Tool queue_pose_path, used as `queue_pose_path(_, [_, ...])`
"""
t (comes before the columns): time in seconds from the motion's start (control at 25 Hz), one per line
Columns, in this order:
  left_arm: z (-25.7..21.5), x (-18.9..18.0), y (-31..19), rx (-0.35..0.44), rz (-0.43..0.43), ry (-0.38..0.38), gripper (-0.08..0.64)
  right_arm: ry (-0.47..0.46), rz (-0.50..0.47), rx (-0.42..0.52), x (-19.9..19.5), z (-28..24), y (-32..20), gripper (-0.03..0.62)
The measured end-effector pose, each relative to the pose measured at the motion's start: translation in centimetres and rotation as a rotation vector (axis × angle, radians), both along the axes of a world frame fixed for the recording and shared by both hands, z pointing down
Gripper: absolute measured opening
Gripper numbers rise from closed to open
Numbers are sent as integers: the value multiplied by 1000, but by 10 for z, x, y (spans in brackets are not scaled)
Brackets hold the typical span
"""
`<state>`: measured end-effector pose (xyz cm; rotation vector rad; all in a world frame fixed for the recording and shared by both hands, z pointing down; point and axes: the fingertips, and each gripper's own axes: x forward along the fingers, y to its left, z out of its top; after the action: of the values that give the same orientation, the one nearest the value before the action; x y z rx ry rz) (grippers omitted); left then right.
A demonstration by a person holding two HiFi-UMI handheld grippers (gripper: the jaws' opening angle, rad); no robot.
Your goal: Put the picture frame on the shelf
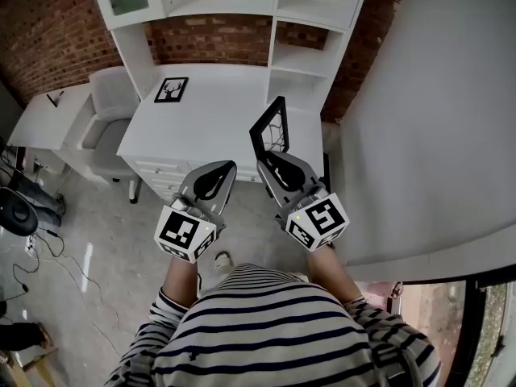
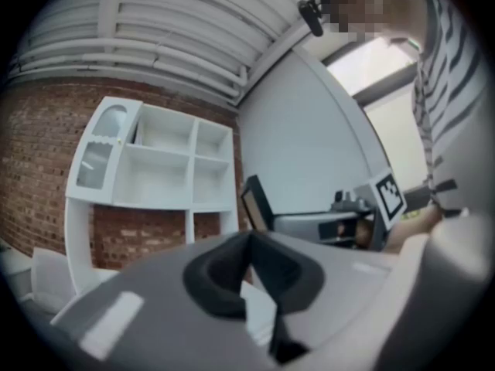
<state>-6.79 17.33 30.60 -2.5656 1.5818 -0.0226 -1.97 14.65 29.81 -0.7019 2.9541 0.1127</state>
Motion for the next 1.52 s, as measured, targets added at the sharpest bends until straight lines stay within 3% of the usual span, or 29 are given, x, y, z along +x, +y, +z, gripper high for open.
queue_pose_path(0.4, [1, 10, -2, 5, 18, -3, 6, -6, 19, 17, 12, -3, -1, 67])
queue_pose_path(0.68, [4, 35, -12, -4, 58, -11, 6, 57, 32, 25, 30, 6, -7, 67])
queue_pose_path(1.08, [8, 56, -42, -26, 132, -31, 6, 324, 86, 190, 44, 16, -35, 67])
queue_pose_path(1.36, [6, 52, -120, -36, 182, -36, 7, 552, 173, 338, 44, 20, -112, 67])
queue_pose_path(1.52, [20, 42, -139, -30, 199, -40, 8, 633, 219, 410, 41, 36, -130, 67])
